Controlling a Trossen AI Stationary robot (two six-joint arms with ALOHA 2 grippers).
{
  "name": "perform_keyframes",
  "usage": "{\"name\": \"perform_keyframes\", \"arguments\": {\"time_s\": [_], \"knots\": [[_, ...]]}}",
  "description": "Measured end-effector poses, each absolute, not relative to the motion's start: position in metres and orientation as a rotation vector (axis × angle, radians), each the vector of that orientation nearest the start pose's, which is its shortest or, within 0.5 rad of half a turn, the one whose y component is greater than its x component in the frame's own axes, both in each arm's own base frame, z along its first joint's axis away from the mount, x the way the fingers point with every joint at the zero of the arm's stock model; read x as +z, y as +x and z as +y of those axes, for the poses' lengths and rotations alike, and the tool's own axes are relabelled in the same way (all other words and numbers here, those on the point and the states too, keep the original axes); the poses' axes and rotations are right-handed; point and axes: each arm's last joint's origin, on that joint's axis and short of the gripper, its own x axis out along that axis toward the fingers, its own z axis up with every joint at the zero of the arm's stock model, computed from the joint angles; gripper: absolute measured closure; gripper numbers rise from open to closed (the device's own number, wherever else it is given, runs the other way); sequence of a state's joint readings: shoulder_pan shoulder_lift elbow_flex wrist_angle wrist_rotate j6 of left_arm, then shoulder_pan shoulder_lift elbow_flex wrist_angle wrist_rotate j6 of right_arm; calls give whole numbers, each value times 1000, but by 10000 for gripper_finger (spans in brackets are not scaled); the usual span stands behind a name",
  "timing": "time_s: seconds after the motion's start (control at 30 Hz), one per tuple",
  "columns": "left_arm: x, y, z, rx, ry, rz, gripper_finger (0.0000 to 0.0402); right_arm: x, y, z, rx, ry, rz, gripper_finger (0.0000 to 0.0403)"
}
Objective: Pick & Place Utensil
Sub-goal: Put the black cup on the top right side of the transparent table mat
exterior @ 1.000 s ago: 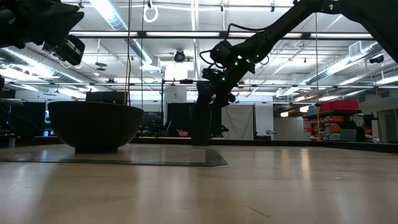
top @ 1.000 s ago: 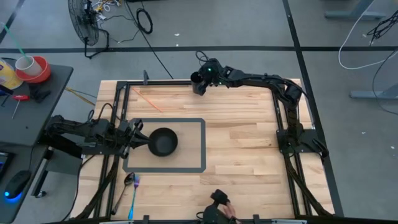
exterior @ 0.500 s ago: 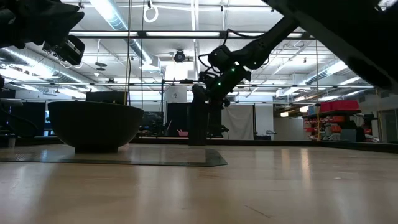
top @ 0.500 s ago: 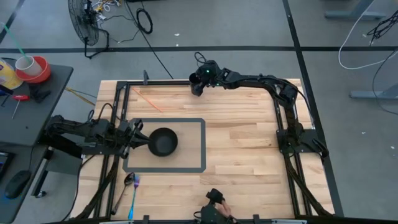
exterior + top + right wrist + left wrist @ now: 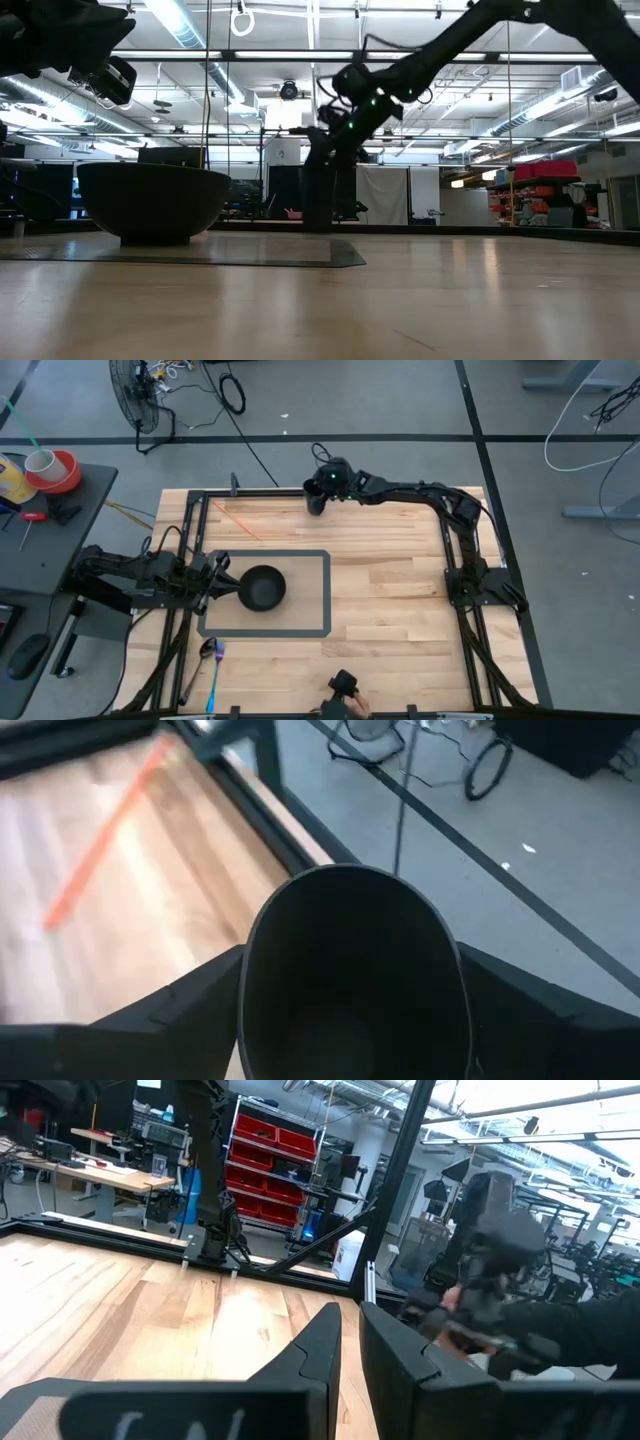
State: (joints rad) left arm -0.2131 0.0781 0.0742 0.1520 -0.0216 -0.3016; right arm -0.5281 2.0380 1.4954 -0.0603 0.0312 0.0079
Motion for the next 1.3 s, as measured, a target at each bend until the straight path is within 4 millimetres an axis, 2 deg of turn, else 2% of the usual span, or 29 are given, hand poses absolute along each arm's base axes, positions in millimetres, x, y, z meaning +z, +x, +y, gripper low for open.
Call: {"name": "perform_keyframes", "arguments": {"time_s": [0.13, 0.27, 0.43, 0.6, 0.8, 0.93, 1.1, 1.3], "knots": [[197, 96, -20, -212, -317, -117, 356, 238, 400, -198, -510, 105, 585, 86], [197, 96, -20, -212, -318, -117, 356, 256, 409, -147, -456, 32, 609, 85], [197, 96, -20, -212, -318, -117, 356, 262, 420, -84, -447, -58, 633, 85], [197, 96, -20, -212, -318, -117, 356, 261, 423, -42, -493, -78, 635, 85], [197, 96, -20, -212, -318, -118, 356, 254, 418, -20, -556, 33, 680, 85], [197, 96, -20, -212, -318, -117, 356, 252, 415, -7, -657, 46, 670, 85], [197, 96, -20, -212, -318, -117, 356, 250, 416, 8, -674, 122, 634, 85], [197, 96, -20, -212, -318, -117, 356, 226, 407, 13, -806, 217, 590, 85]]}}
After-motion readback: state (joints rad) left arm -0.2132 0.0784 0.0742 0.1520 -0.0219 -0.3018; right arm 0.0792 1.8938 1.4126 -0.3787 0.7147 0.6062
